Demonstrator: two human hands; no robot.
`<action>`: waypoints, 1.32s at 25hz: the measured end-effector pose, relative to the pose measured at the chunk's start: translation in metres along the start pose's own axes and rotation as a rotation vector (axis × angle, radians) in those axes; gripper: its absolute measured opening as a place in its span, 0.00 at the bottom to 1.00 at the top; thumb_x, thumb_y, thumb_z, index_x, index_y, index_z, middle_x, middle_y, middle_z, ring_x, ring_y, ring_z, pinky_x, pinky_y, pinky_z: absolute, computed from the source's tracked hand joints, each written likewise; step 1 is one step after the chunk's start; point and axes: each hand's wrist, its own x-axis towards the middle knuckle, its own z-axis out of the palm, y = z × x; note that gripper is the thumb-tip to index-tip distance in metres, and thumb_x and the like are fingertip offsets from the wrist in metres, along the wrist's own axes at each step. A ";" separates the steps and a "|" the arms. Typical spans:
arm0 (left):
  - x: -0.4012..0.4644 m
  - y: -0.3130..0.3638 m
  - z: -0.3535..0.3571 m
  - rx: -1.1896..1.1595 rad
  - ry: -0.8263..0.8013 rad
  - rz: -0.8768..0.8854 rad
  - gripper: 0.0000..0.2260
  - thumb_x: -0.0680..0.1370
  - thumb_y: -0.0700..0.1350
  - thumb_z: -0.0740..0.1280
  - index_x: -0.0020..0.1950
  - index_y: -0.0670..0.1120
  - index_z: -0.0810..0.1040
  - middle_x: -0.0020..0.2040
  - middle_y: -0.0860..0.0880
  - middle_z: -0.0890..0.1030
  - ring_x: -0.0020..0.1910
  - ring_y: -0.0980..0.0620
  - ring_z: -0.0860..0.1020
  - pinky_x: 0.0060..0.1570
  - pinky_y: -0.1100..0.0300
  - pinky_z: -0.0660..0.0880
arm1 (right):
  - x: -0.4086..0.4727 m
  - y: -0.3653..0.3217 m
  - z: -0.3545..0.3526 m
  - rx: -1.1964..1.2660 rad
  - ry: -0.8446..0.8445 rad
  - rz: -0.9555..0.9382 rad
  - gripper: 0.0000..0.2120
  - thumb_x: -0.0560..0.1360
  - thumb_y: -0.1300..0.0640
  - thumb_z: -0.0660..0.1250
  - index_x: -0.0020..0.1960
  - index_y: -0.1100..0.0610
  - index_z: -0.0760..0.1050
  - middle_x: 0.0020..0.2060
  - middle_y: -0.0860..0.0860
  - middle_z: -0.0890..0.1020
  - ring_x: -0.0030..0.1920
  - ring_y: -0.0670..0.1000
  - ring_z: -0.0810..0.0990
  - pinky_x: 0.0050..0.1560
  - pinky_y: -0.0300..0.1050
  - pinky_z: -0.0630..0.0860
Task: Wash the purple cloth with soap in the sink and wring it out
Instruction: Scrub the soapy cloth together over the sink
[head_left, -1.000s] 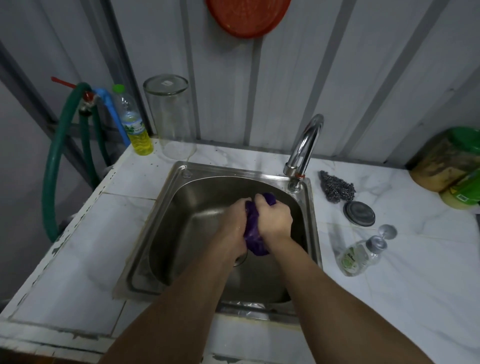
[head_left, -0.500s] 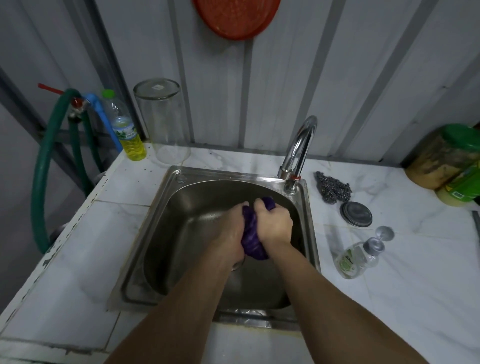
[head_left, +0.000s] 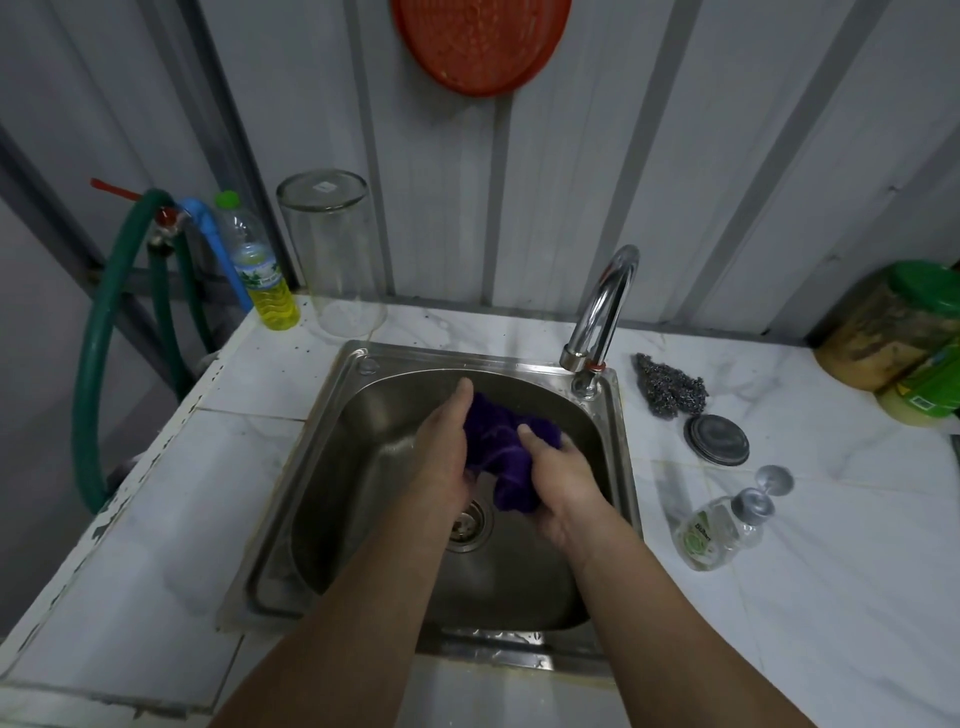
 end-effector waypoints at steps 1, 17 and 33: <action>0.000 0.002 0.001 0.070 0.018 0.039 0.19 0.74 0.59 0.73 0.56 0.46 0.83 0.46 0.44 0.89 0.46 0.44 0.88 0.42 0.49 0.84 | -0.001 -0.005 0.002 -0.024 0.066 -0.135 0.09 0.81 0.55 0.68 0.61 0.54 0.76 0.47 0.59 0.87 0.40 0.56 0.86 0.40 0.50 0.82; -0.021 -0.005 0.021 0.158 0.191 -0.104 0.17 0.81 0.54 0.63 0.42 0.43 0.79 0.44 0.40 0.83 0.44 0.42 0.84 0.48 0.49 0.82 | -0.006 0.003 0.007 -0.707 0.157 -0.616 0.17 0.79 0.42 0.62 0.39 0.52 0.77 0.32 0.48 0.83 0.37 0.52 0.82 0.44 0.52 0.80; -0.014 0.009 0.009 0.191 0.029 -0.032 0.16 0.74 0.51 0.65 0.28 0.49 0.66 0.28 0.48 0.67 0.27 0.50 0.69 0.31 0.59 0.68 | -0.032 0.029 0.040 -0.693 0.160 -0.706 0.16 0.69 0.36 0.63 0.32 0.47 0.75 0.25 0.52 0.79 0.29 0.54 0.79 0.30 0.51 0.76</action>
